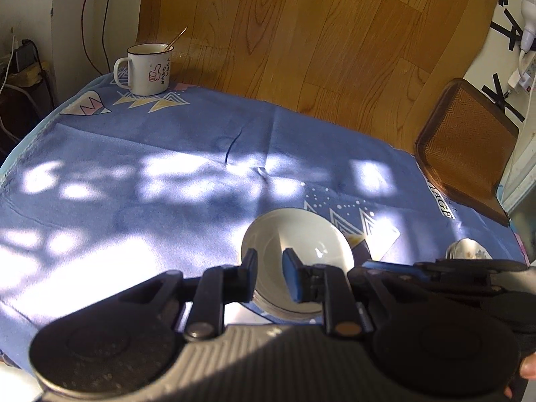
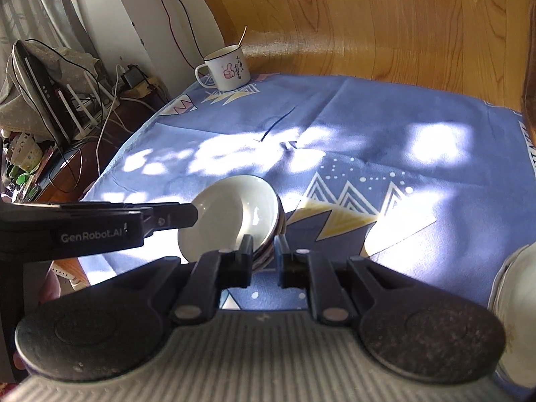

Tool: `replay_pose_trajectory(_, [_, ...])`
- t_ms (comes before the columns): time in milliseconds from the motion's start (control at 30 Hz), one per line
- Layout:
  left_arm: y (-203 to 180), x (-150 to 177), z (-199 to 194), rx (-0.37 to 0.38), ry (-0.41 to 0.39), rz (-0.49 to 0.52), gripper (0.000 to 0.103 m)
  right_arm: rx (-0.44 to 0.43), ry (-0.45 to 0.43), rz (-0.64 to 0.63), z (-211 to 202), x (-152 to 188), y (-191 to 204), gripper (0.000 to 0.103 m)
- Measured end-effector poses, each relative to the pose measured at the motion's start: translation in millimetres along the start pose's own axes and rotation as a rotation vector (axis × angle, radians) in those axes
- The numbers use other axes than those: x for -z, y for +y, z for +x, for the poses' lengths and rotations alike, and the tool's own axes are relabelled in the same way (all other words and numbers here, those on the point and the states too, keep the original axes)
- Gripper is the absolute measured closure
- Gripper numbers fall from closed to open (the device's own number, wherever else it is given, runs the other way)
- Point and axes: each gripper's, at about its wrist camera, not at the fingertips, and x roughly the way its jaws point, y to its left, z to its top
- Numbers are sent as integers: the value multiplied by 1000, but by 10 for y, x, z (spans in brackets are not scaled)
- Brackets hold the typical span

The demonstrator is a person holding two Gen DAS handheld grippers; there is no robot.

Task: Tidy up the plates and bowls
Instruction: 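Open both grippers to release the bowls onto the bowl stack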

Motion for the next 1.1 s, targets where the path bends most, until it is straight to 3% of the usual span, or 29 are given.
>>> replay_pose_trajectory(167, [-33, 28, -86, -29, -23, 37, 85, -17, -46, 18, -141, 14, -19, 86])
replay_pose_trajectory(267, [-80, 68, -159, -54, -53, 78, 80, -32, -78, 39, -256, 59, -72, 86])
replay_pose_trajectory(533, [-209, 291, -274, -105, -127, 206, 79, -56, -111, 97, -387, 356, -200, 86])
replay_pose_trajectory(667, [-221, 422, -269, -104, -134, 227, 79, -77, -160, 144, -428, 558, -226, 86])
replay_pose_trajectory(867, [-150, 614, -265, -99, -138, 207, 78, -16, -289, 109, -479, 848, -76, 85])
replay_pose_trajectory(1100, [-55, 795, -278, -150, -183, 158, 58, -12, -275, 85, -399, 1010, 39, 85])
